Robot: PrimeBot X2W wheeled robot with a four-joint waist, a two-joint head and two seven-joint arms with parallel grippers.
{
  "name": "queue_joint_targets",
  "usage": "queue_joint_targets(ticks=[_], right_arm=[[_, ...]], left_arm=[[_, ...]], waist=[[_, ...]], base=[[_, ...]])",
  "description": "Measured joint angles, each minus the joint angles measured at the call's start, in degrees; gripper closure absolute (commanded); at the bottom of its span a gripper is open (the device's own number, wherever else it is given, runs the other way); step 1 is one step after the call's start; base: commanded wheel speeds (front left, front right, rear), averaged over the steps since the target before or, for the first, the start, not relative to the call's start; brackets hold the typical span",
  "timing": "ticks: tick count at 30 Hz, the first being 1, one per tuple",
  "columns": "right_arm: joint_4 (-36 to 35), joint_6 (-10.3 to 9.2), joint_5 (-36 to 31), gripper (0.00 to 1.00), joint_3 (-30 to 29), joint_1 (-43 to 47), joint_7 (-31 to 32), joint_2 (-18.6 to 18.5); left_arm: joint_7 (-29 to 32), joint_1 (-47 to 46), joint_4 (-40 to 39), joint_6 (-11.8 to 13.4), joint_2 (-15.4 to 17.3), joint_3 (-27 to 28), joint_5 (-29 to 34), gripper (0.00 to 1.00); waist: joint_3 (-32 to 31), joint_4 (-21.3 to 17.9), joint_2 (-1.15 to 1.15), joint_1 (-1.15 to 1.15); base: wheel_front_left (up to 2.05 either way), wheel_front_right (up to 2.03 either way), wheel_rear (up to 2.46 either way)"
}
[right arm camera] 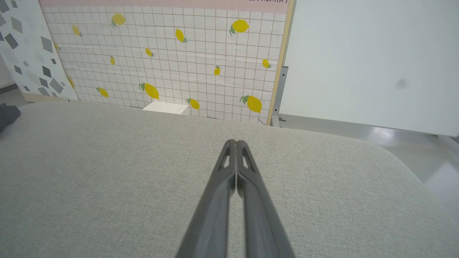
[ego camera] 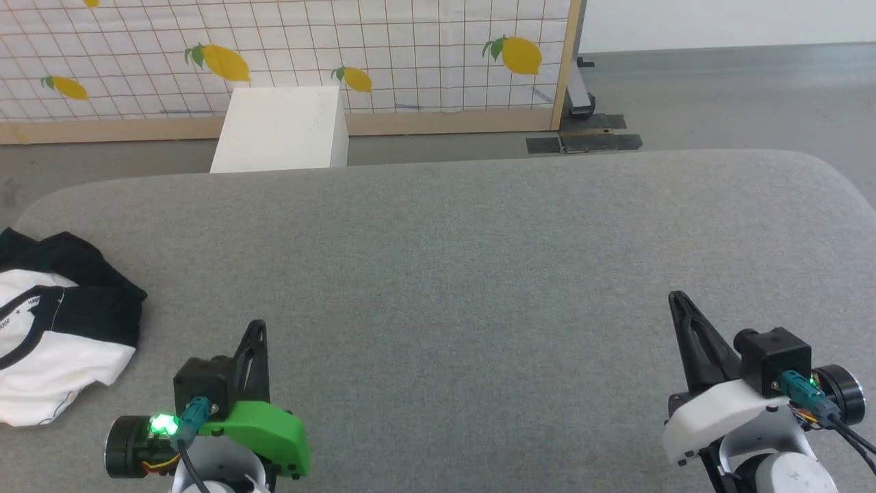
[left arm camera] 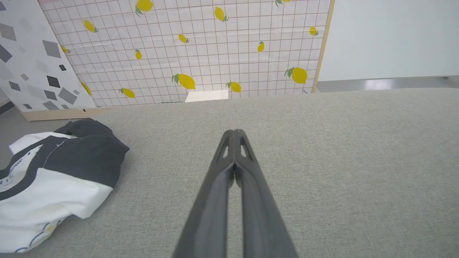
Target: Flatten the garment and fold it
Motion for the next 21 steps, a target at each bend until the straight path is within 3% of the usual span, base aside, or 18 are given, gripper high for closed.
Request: queue_joint_targets(ticks=[15, 16, 21], right_arm=[[0.0, 0.0, 0.0, 1.0, 0.0, 0.0, 0.0, 0.0], [0.0, 0.0, 0.0, 0.0, 0.0, 0.0, 0.0, 0.0], [0.1, 0.0, 0.1, 0.0, -0.1, 0.0, 0.0, 0.0]], left_arm=[[0.0, 0.0, 0.0, 0.0, 0.0, 0.0, 0.0, 1.0], [0.0, 0.0, 0.0, 0.0, 0.0, 0.0, 0.0, 0.0], [0.0, 0.1, 0.0, 0.0, 0.0, -0.2, 0.0, 0.0]], waist=[[0.0, 0.0, 0.0, 0.0], [0.0, 0.0, 0.0, 0.0], [0.0, 0.0, 0.0, 0.0]], base=[[0.0, 0.0, 0.0], [0.0, 0.0, 0.0], [0.0, 0.0, 0.0]])
